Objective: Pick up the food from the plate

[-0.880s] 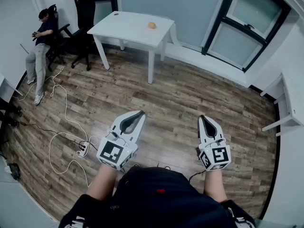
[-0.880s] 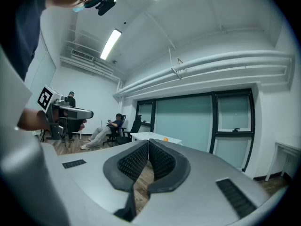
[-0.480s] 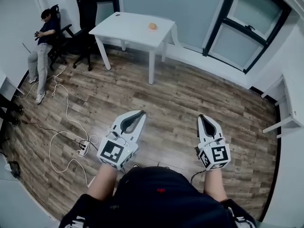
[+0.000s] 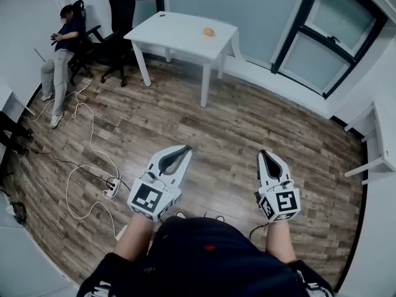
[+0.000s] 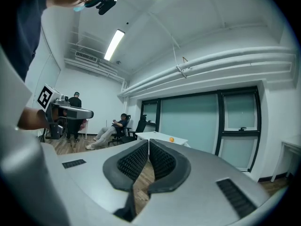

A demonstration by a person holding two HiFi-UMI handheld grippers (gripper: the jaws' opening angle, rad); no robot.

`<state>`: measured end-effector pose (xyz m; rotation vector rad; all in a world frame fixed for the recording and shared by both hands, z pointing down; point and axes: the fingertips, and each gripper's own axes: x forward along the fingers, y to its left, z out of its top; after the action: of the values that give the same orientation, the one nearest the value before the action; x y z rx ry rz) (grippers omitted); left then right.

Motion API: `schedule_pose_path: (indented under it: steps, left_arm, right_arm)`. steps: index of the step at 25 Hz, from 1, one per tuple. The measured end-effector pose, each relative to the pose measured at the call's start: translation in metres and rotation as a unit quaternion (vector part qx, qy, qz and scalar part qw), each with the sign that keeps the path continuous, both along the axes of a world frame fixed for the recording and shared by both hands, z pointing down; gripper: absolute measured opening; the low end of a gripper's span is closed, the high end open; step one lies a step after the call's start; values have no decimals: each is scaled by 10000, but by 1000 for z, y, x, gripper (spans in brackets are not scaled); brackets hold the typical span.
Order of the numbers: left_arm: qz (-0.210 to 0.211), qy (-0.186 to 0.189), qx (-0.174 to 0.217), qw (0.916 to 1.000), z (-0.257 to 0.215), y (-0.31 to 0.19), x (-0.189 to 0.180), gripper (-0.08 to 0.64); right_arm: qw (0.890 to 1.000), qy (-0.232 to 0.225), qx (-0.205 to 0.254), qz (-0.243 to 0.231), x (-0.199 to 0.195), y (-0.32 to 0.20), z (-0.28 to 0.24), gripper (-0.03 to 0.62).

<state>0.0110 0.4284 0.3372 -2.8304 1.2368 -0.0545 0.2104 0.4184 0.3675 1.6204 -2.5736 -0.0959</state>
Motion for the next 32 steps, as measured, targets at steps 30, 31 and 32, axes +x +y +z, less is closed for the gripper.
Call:
schedule_pose_path:
  steps: [30,31,32]
  left_arm:
    - [-229,-67,-207,9995,21,-235,-90,31]
    - [-235,-69,-212,9995,20,-251,-80,31]
    - [-240,-65,-213,9995,18,-266,-69,30]
  right_arm:
    - [9971,223,-202,-701,-114,-253,15,29]
    - [9969,226,-195,-732,-105,-268,14,29]
    - [9967,232,-197,-748,-94,-283,12,29]
